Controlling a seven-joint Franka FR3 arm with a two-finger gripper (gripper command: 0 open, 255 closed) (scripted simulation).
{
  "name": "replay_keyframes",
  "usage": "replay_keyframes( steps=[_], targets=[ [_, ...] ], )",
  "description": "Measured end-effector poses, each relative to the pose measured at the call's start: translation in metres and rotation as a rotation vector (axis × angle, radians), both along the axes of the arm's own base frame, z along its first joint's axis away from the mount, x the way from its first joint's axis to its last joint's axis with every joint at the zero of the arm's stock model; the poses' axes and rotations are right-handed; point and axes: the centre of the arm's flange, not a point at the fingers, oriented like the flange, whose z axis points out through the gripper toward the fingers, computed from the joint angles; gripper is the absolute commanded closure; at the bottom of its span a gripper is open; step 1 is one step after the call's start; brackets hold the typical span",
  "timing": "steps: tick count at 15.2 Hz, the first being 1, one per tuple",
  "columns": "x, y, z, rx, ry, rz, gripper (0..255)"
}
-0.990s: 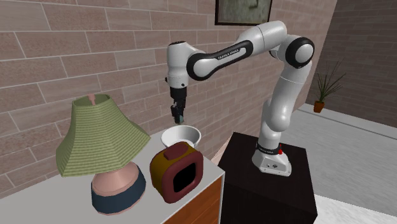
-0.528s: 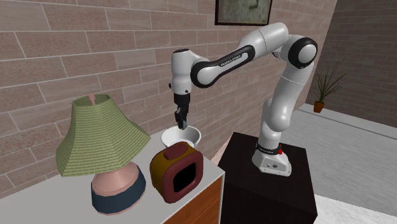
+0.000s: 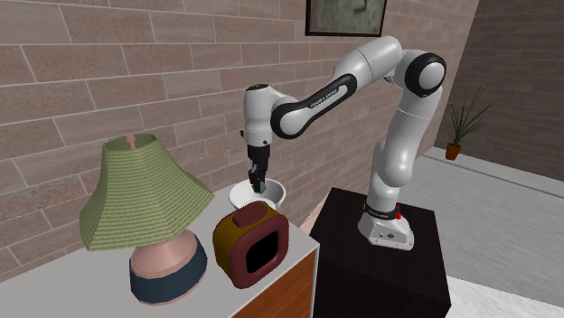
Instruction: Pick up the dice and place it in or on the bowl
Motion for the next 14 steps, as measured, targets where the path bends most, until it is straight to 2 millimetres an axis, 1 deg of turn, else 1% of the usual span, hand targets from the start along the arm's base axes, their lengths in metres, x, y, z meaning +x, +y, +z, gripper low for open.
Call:
replay_keyframes(
  steps=[6,7,13,14],
  targets=[
    [-0.0006,0.0002,-0.0038,0.0,-0.001,0.0,255],
    [-0.0006,0.0002,-0.0038,0.0,-0.001,0.0,0],
    [-0.0006,0.0002,-0.0038,0.0,-0.001,0.0,0],
    [-0.0023,-0.0001,0.0021,0.001,-0.001,0.0,0]
  ],
)
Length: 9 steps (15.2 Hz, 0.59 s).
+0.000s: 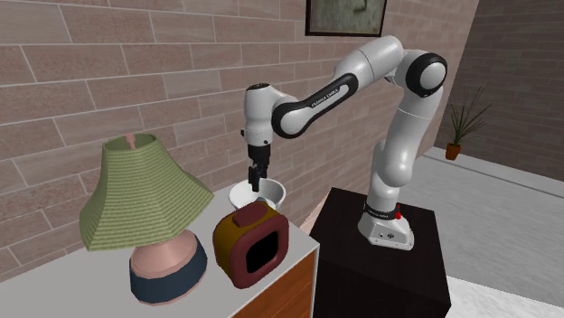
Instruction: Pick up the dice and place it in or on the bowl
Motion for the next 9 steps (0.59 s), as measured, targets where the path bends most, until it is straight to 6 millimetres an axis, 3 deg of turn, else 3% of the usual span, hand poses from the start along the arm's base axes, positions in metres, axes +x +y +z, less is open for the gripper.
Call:
replay_keyframes(
  steps=[4,9],
  targets=[
    [0.001,0.0,0.038,0.0,-0.001,0.0,0],
    [0.001,0.0,0.044,0.0,0.0,0.0,0]
  ],
)
